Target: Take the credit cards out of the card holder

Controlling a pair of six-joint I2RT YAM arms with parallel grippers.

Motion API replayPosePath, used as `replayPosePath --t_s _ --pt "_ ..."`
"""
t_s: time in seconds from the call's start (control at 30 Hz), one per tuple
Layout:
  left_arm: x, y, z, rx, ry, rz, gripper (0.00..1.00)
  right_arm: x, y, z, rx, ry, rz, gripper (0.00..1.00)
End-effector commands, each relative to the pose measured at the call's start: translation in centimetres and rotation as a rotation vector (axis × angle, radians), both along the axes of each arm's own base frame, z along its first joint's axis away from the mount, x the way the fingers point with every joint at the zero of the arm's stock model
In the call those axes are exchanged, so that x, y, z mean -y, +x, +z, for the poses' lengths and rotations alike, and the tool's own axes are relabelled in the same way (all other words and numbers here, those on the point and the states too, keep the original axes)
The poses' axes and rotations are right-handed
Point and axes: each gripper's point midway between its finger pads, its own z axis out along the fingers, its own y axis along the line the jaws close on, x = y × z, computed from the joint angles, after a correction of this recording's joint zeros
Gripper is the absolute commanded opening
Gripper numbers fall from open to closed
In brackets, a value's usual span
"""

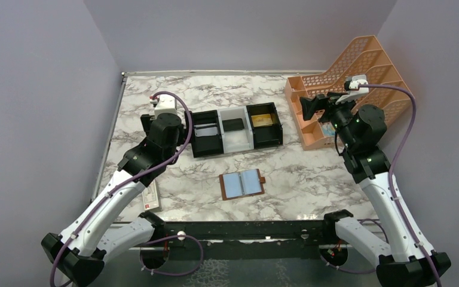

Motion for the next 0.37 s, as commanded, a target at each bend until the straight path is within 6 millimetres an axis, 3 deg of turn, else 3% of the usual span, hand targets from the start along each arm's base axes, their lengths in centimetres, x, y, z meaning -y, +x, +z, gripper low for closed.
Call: replayPosePath --t_s 0.0,0.33 --pt "-0.8 0.2 2.2 0.06 -0.013 0.044 0.99 0.1 -0.3 1.2 0.041 -0.021 0.002 0.99" --pt "-1.9 -1.0 2.5 0.096 -0.043 0.069 0.99 -0.6 -0.6 0.7 0.022 -0.022 0.05 1.0"
